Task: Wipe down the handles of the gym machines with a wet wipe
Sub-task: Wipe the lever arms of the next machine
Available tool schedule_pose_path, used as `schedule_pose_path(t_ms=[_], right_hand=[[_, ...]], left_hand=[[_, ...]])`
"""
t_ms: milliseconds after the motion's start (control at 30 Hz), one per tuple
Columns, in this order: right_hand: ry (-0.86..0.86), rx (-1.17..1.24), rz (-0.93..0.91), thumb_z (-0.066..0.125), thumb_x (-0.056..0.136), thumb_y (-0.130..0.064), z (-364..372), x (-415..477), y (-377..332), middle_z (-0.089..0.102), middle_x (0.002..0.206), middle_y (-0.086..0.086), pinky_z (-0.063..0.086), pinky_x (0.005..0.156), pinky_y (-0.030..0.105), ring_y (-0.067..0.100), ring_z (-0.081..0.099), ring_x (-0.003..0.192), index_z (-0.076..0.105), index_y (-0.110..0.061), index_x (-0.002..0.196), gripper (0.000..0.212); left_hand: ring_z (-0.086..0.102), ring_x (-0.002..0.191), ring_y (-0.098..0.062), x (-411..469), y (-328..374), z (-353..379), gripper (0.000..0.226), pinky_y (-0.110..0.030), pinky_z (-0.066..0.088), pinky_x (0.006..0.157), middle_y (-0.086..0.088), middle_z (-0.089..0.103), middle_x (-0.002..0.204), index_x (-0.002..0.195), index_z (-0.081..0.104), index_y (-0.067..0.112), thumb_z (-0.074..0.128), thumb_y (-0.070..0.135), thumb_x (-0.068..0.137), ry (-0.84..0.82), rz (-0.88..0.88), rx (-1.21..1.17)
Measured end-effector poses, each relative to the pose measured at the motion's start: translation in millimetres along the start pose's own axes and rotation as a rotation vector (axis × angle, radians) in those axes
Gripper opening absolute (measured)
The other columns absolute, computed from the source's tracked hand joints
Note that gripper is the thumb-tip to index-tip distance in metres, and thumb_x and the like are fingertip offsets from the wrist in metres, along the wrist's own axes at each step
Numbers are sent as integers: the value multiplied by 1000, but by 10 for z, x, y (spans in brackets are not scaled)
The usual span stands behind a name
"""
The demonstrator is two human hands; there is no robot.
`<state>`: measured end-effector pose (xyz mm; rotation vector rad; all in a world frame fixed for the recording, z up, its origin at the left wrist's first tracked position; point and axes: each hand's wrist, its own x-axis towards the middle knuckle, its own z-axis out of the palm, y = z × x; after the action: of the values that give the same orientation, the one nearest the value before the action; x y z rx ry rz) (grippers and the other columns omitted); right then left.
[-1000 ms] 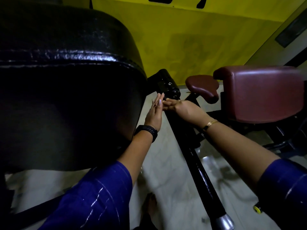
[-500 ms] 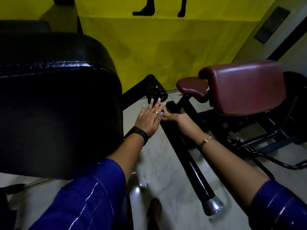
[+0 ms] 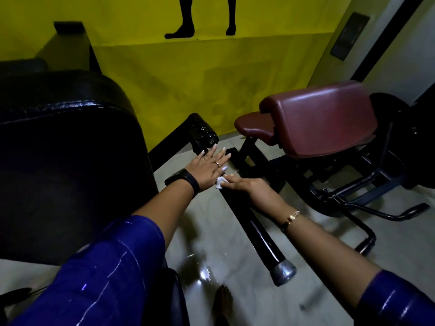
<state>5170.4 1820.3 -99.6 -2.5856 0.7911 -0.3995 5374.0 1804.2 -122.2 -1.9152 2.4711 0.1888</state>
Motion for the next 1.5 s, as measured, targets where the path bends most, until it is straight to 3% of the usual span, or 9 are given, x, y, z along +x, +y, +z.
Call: schedule_pose_path(t_ms=[133,300,767,867,1000,1133,1267,1400,1500], right_hand=[[-88,-5,-41,60,76,17,-4,-171,17,51,140,0,32,110,19,7,43,131,64,-22,126,62],[-120,-47,-64,56,80,11,-97,-341,-8,53,139,-4,27,103,8,-1,41,128,65,-24,124,57],[-114,-136,70,61,84,-2,-130,-574,-281,57,136,0,51,93,39,19,59,120,60,-32,129,54],[-41,-338,136,56,90,-9,-88,-530,-482,64,122,1,54,71,41,27,65,99,41,-35,143,61],[90,-542,42,61,84,-18,-62,-515,-723,69,95,2,41,42,28,25,64,72,65,-18,117,34],[12,-510,49,23,93,-31,-3,-439,-727,60,111,11,43,59,38,30,56,92,62,-9,114,50],[47,-458,47,56,82,-15,-4,-416,-727,62,100,10,41,55,28,27,57,79,68,-11,95,18],[21,-399,-16,62,70,-16,-90,-548,-705,62,77,-3,36,54,23,17,54,68,70,-25,77,14],[-61,-358,73,52,82,-30,-201,-700,-691,62,78,2,45,60,32,20,57,77,73,-19,81,24]], left_hand=[[-10,150,-17,-63,4,-27,50,-35,-1,119,2,0,164,156,9,25,19,33,108,-1,36,-64],[-4,151,-19,-146,38,-2,52,-35,3,120,1,22,160,149,37,21,18,38,104,50,178,-105],[-1,151,-21,-316,275,-73,43,-35,4,119,1,28,159,148,39,23,26,30,107,2,187,-88],[0,151,-20,-342,367,-94,43,-35,4,120,1,30,158,148,38,20,27,26,107,-26,196,-59],[3,151,-19,-339,424,-102,42,-35,6,120,1,35,156,146,42,16,28,24,107,-41,157,-83],[7,150,-20,-358,436,-101,43,-36,10,120,-2,37,154,144,45,12,28,25,107,-36,138,-110],[6,150,-20,-369,444,-97,44,-38,9,120,-4,33,156,146,41,11,27,24,107,-44,125,-131],[6,151,-21,-416,463,-111,44,-38,10,119,-4,30,158,147,40,13,27,27,107,-41,110,-123],[6,150,-23,-435,494,-95,43,-39,11,118,-5,28,159,147,40,13,28,26,107,-34,97,-124]])
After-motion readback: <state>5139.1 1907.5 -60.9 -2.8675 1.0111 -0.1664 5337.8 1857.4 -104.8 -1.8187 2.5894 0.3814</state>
